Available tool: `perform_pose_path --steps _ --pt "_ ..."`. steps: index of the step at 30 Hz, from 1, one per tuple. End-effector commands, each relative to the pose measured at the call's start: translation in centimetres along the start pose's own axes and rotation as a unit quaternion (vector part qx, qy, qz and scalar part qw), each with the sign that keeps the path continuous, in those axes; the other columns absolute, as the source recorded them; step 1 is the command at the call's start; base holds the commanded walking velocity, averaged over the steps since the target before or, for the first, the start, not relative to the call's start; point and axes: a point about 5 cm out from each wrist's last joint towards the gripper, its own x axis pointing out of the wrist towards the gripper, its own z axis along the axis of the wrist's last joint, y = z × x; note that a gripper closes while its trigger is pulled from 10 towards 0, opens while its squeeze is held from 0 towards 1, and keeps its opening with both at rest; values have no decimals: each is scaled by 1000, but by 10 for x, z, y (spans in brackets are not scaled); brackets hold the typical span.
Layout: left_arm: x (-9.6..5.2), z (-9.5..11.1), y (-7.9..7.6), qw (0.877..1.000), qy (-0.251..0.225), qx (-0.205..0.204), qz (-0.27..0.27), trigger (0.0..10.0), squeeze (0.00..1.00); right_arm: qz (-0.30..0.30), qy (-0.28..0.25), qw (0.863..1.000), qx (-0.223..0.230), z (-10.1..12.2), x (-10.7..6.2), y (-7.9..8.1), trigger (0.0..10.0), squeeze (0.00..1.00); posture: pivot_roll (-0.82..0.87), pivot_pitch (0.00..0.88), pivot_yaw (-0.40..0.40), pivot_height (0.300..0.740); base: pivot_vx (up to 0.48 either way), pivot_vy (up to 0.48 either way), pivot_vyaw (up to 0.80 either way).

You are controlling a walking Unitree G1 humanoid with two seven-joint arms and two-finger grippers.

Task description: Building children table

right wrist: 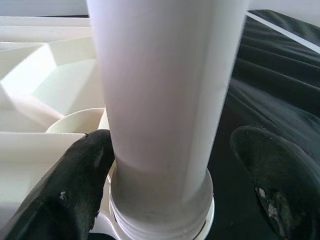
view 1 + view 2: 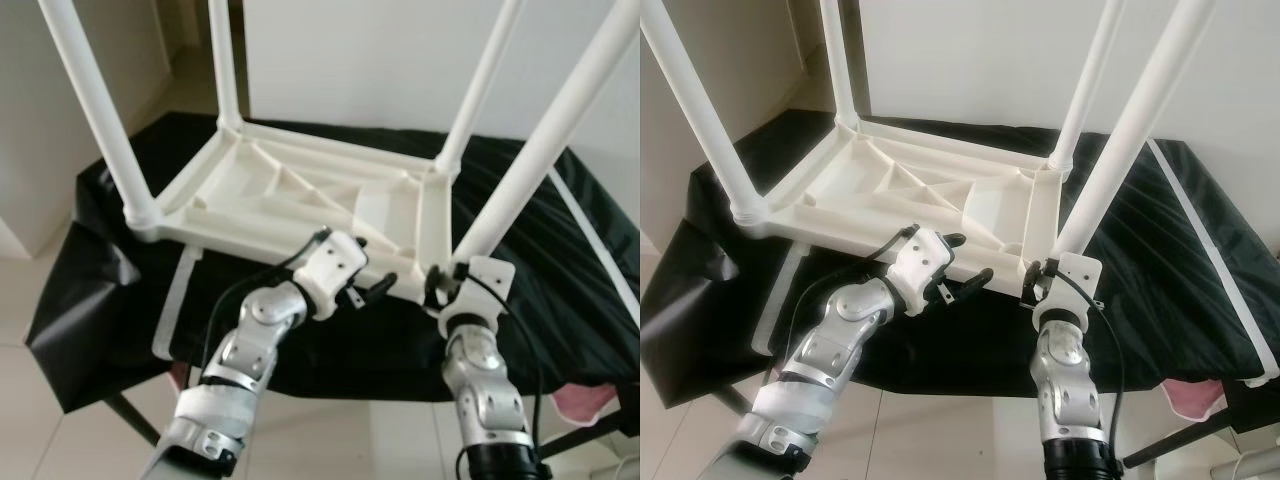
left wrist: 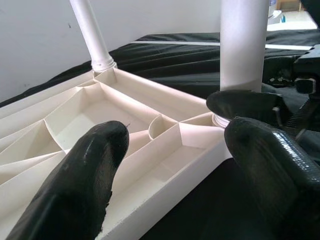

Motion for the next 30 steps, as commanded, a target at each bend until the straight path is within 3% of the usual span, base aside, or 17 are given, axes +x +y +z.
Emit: perform_pose_path --steps 1,2,5,7,11,13,15,17,19,25,28,29,30 --pt "4 5 3 999 -9 5 35 10000 0 21 -3 1000 1 -2 -1 -11 10000 675 -48 0 -61 740 0 0 0" --pt "3 5 2 999 -8 13 32 10000 0 39 -6 999 -10 -3 -1 -16 10000 0 -58 0 -49 740 0 0 0" --pt "0 2 0 999 -6 27 27 10000 0 69 -5 997 -15 -4 -1 -20 10000 0 -59 0 -46 740 0 0 0" --pt "-4 -1 -4 999 0 45 7 10000 0 136 1 990 -26 -6 0 -24 10000 0 -63 0 -41 740 0 0 0" --pt "-5 -3 -6 999 3 46 -3 10000 0 153 -5 987 -39 -4 1 -26 10000 0 -65 0 -37 740 0 0 0" --pt "-8 -5 -11 999 11 28 -38 10000 0 217 -8 974 -59 -1 7 -30 10000 0 -64 0 -31 740 0 0 0" --pt "-8 -5 -11 999 11 28 -38 10000 0 217 -8 974 -59 -1 7 -30 10000 0 -64 0 -31 740 0 0 0" --pt "-10 -5 -19 997 3 -9 -73 10000 0 283 -3 956 -77 2 16 -29 10000 0 -61 0 -27 740 0 0 0" --pt "-10 -4 -22 996 -1 -27 -82 10000 0 294 -3 952 -85 2 18 -27 10000 0 -59 0 -27 740 0 0 0" --pt "-8 -10 -35 996 7 -17 -92 10000 0 341 -2 932 -120 4 31 -21 10000 0 -43 0 -27 740 0 0 0" --pt "-9 -11 -36 995 9 -18 -93 10000 0 347 -1 930 -124 4 33 -20 10000 0 -41 0 -28 740 0 0 0" --pt "-9 -13 -38 996 12 -22 -90 10000 0 350 -1 928 -126 3 35 -20 1333 0 -29 0 -33 740 0 0 0" --pt "-9 -13 -38 996 12 -22 -90 10000 0 350 -1 928 -126 3 35 -20 1333 0 -29 0 -33 740 0 0 0"
